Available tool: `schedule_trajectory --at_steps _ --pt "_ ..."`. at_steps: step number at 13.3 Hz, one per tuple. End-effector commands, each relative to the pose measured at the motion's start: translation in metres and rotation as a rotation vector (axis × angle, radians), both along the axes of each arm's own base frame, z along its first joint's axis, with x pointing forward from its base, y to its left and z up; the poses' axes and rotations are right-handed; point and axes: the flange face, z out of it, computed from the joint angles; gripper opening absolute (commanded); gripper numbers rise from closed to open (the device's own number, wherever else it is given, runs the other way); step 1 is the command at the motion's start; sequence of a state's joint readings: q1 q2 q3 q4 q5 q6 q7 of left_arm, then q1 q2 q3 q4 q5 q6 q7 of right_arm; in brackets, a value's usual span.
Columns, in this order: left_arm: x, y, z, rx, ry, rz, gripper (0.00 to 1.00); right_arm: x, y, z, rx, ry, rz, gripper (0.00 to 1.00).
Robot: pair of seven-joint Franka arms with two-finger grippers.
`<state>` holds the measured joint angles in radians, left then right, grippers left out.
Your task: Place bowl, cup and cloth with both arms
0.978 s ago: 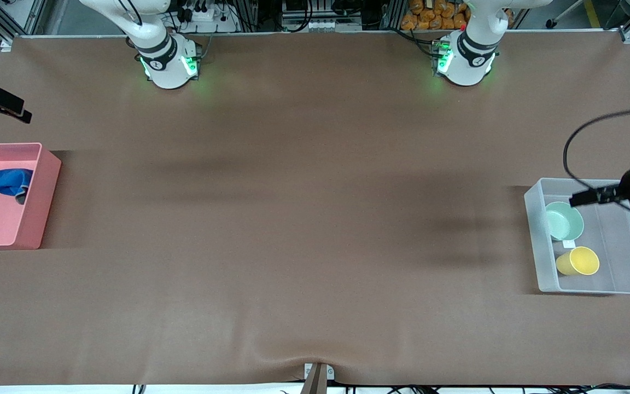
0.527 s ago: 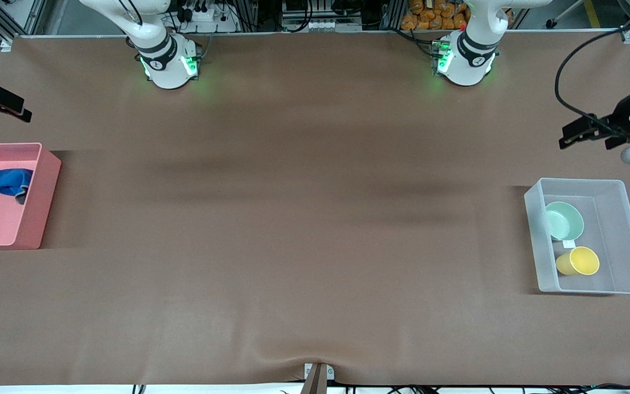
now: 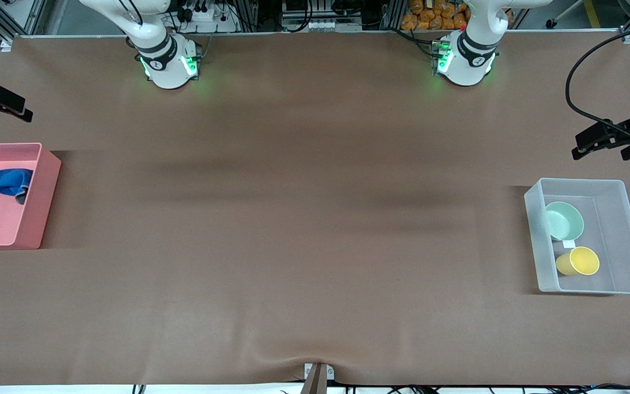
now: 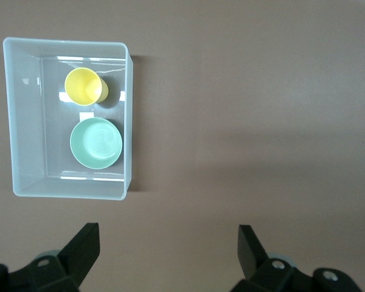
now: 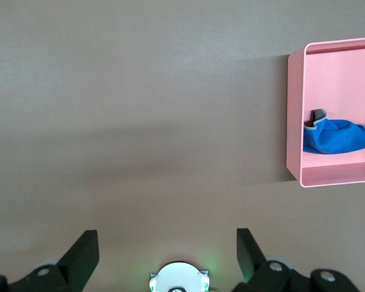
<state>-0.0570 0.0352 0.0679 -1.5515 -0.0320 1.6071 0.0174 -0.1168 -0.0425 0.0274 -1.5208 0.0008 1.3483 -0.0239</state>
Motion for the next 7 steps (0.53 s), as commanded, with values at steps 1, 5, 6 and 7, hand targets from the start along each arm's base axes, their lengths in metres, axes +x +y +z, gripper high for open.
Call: schedule_trajectory --at_steps 1,5,6,7 --pt "0.002 -0.003 0.008 -0.013 -0.007 -0.022 1.00 -0.004 0.004 0.004 0.016 0.002 0.036 1.00" --pt "0.001 -0.015 0.005 -0.013 0.005 -0.040 1.00 -0.004 0.004 0.002 0.018 0.005 0.040 1.00" --pt "0.000 -0.015 0.006 -0.011 0.003 -0.039 1.00 -0.004 0.004 0.001 0.019 0.012 0.039 1.00" --pt "0.000 -0.015 0.005 -0.013 0.006 -0.034 1.00 -0.004 0.004 -0.001 0.020 0.021 0.039 1.00"
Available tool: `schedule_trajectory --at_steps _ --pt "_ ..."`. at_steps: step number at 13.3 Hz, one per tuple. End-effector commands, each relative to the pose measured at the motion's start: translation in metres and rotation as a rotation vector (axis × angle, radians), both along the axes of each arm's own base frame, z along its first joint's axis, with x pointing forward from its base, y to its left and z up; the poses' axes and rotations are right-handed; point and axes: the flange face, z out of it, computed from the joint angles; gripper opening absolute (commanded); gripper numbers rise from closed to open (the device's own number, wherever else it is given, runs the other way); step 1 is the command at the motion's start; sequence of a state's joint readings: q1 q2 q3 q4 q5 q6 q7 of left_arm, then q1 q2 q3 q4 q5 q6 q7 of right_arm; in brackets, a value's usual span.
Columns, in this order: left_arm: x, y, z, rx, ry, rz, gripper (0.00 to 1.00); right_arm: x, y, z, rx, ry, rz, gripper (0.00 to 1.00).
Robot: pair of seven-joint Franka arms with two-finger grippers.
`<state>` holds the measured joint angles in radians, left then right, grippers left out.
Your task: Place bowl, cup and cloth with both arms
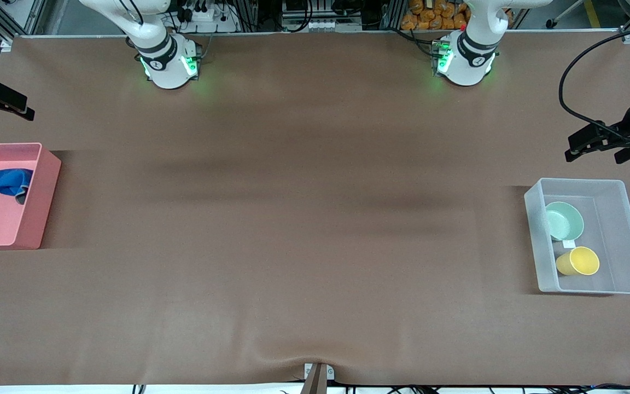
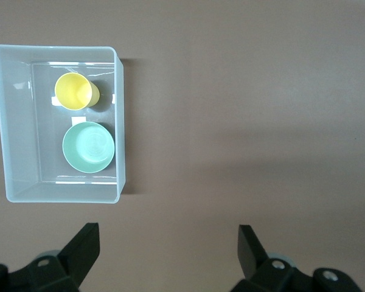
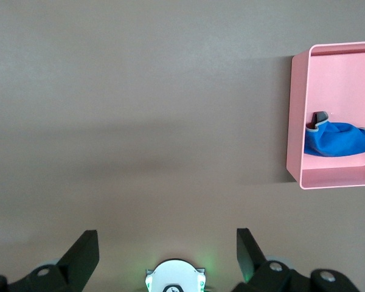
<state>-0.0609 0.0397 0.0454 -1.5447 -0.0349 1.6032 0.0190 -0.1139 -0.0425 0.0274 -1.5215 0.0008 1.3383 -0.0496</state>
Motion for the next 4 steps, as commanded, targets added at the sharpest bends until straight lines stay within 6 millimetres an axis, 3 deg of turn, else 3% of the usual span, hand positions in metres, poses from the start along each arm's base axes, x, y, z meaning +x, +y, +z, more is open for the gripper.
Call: schedule_trajectory --at_steps 1,4 --pt "-0.0004 -0.0019 0.0035 -0.009 0.008 -0.003 1.00 -0.0034 0.0021 0.0000 0.016 0.013 0.010 1.00" --pt "-0.0003 -0.0011 0.0035 -0.009 0.008 -0.002 1.00 -0.0040 0.0006 0.0004 0.016 0.016 0.007 1.00"
